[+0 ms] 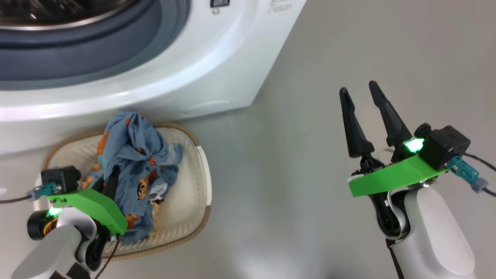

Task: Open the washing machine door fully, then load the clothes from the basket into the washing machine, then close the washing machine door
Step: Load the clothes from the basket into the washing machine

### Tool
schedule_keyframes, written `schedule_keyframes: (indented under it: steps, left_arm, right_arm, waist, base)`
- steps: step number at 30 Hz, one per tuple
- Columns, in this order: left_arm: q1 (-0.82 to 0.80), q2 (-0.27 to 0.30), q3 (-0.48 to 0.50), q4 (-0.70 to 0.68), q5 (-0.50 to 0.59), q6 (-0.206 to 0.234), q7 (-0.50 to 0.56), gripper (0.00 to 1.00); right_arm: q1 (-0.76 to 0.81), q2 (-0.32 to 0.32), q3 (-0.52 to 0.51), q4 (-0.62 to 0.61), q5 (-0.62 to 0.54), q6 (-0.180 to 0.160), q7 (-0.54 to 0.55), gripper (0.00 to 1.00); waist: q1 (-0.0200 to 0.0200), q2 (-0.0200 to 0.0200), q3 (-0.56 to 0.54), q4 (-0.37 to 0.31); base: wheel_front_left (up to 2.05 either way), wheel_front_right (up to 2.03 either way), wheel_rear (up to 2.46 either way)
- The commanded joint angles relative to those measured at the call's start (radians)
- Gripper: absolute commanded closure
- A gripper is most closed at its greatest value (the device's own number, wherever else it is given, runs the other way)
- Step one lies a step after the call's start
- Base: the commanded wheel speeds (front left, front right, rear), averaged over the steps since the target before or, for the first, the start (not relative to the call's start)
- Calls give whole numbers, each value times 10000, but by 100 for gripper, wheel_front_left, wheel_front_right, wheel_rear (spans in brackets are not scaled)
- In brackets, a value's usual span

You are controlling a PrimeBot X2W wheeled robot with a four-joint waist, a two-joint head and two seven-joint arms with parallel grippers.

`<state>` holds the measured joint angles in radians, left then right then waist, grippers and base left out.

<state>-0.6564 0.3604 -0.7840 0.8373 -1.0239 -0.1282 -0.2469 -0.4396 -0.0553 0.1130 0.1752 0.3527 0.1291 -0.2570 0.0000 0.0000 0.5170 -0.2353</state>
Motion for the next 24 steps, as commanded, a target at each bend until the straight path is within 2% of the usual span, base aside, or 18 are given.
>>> schedule_keyframes:
  steps: [1,11,19,24]
  left_arm:
    - [245,399,543,-380,110,-25,-143,100]
    - [1880,103,2393,-2202,1295,228,-147,100]
    - [3309,-261,3808,-4196,2244,755,-148,100]
    - [4081,-443,4358,-5400,2904,1093,-148,100]
  right_arm:
    - [321,48,142,-155,-112,16,-48,0]
    - [898,-345,268,163,-103,16,-48,0]
    - [1639,-595,144,347,23,16,-48,0]
    - [1865,-769,178,354,54,16,-48,0]
  waist:
    - [0,0,-1011,410]
    - [0,0,-2619,833]
    - [0,0,-3677,1224]
    - [0,0,-4065,1420]
  base:
    - [0,0,0]
    - [0,0,0]
    - [0,0,0]
    - [0,0,0]
